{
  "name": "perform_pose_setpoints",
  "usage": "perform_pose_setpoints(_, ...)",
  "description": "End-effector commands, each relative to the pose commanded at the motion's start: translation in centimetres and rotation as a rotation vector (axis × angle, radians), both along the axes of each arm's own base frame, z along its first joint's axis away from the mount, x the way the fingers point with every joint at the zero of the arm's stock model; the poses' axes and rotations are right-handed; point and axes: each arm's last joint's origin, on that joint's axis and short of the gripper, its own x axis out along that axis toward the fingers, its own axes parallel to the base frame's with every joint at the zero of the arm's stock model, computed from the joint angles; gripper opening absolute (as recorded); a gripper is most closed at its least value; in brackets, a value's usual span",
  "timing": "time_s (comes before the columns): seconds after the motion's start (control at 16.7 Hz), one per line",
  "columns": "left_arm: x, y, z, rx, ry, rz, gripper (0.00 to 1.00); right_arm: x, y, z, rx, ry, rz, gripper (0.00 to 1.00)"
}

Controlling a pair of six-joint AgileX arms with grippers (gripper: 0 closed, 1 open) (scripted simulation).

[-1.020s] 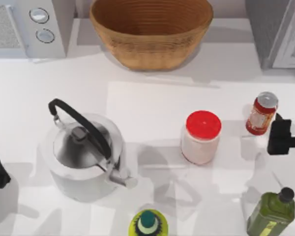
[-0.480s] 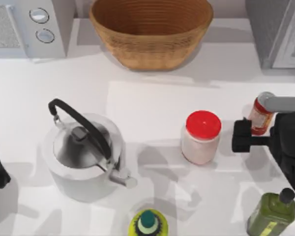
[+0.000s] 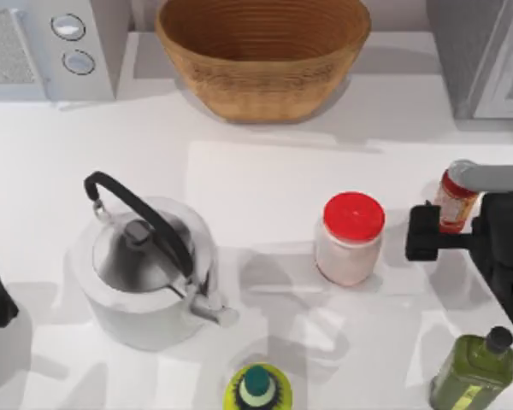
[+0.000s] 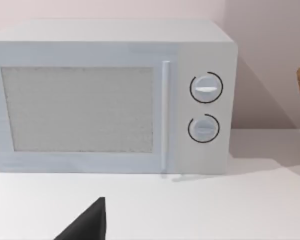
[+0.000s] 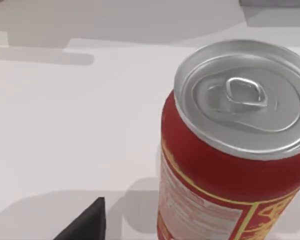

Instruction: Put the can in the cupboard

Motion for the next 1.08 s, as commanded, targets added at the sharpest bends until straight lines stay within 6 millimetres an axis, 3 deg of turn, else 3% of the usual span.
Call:
perform_pose_setpoints(0.24,0.0,0.0,0.0,0.000,0.000,0.000,1.00,2.3,-0.8,-0.8,0.000,-0.002,-0.002,1.00)
perform_pose_setpoints(0.48,0.0,0.0,0.0,0.000,0.000,0.000,1.00,4.4,0.1,-2.2,0.001,-0.004,0.000,1.00)
perform_pose_setpoints(0.84,0.0,0.0,0.0,0.000,0.000,0.000,1.00,4.8,0.6,-2.7,0.001,-0.003,0.004,1.00)
perform_pose_setpoints(1.08,0.0,0.0,0.0,0.000,0.000,0.000,1.00,4.8,0.6,-2.7,0.001,-0.003,0.004,0.70)
